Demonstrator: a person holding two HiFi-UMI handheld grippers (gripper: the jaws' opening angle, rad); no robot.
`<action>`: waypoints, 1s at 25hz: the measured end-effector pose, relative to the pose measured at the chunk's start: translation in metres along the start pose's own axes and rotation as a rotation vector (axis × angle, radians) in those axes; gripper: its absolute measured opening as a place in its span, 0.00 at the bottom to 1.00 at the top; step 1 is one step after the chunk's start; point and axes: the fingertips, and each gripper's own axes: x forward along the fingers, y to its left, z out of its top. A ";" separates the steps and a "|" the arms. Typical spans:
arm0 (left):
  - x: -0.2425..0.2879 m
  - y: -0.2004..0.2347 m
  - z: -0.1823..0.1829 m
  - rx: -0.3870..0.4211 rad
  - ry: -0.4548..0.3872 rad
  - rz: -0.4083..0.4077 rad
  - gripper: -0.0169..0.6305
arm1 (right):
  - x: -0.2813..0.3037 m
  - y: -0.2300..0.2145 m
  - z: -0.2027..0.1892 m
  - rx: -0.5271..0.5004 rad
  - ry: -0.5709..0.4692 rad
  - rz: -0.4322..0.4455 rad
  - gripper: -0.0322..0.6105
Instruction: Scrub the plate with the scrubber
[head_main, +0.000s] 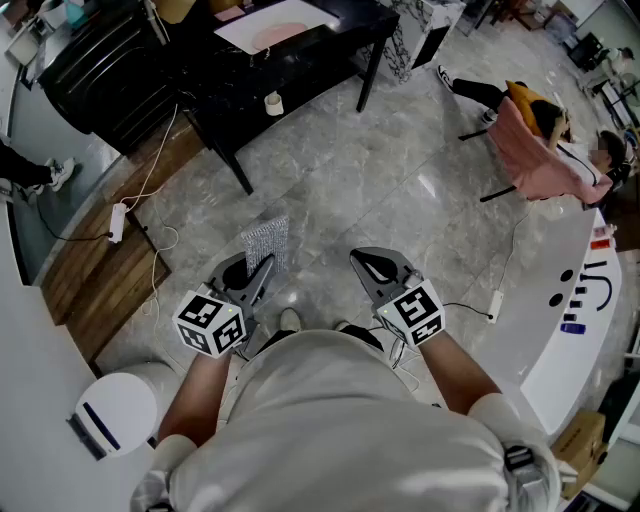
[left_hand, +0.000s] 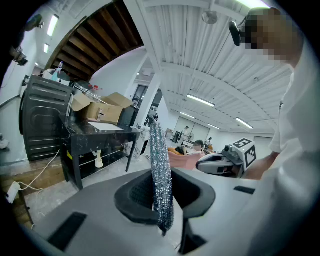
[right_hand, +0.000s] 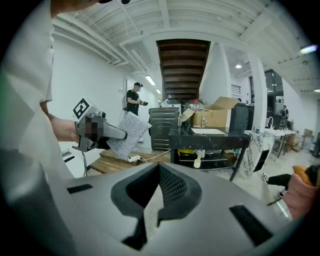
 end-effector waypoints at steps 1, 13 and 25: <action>-0.003 0.013 0.003 -0.003 -0.001 0.001 0.13 | 0.011 0.000 0.006 0.000 -0.003 -0.004 0.05; 0.057 0.109 0.045 -0.007 -0.007 0.023 0.13 | 0.103 -0.091 0.035 0.124 -0.023 -0.013 0.06; 0.260 0.159 0.180 0.001 -0.031 0.152 0.13 | 0.178 -0.349 0.083 0.158 -0.053 0.110 0.15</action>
